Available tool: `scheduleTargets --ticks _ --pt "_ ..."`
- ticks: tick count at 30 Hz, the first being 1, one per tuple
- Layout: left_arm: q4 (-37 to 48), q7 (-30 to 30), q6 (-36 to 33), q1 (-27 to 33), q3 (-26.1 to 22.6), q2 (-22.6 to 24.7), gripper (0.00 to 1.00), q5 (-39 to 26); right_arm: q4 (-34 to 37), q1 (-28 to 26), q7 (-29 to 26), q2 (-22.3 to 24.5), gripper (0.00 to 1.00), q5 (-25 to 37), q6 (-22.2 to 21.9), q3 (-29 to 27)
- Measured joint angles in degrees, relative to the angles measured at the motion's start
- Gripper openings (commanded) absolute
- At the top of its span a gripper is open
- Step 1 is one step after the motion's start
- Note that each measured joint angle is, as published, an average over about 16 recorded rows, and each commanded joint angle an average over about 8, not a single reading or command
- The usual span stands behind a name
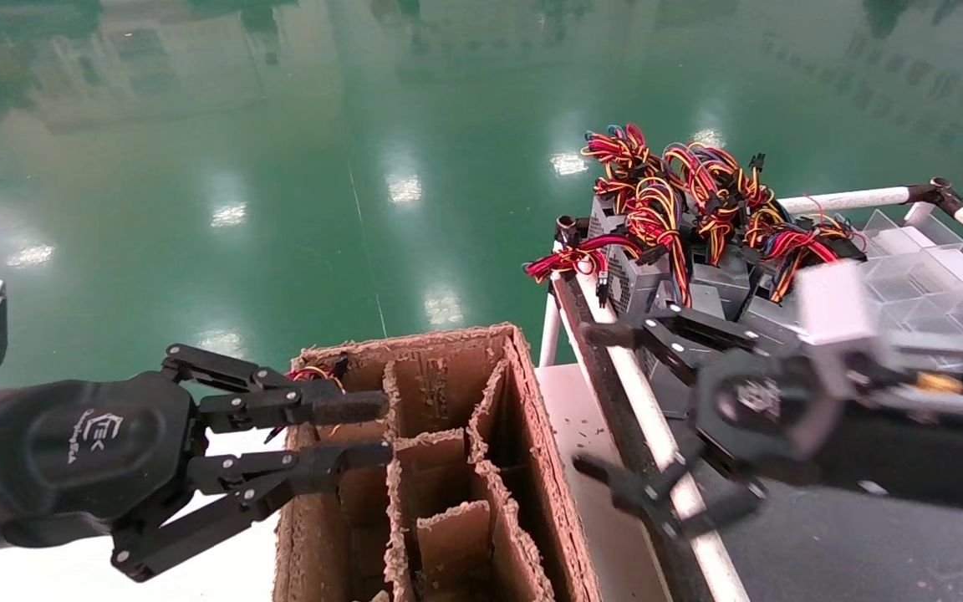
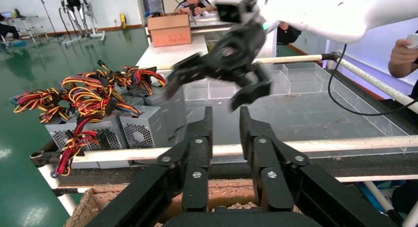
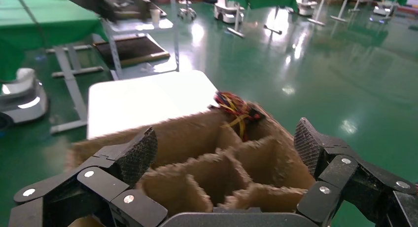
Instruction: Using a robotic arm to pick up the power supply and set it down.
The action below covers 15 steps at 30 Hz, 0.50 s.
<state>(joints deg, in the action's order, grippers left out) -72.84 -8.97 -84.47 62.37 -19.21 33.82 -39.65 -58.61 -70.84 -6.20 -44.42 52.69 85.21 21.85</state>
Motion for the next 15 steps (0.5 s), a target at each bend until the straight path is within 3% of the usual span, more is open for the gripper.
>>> scheduleTargets --ticks 10,15 --pt "0.00 0.01 0.00 0.00 -0.01 0.00 0.03 0.01 20.23 -11.68 8.33 -11.69 1.00 8.08 1.83 5.11" --pt "0.01 0.01 0.01 0.00 -0.02 -0.01 0.65 0.01 28.52 -16.42 12.82 -15.33 1.00 10.20 3.47 6.46"
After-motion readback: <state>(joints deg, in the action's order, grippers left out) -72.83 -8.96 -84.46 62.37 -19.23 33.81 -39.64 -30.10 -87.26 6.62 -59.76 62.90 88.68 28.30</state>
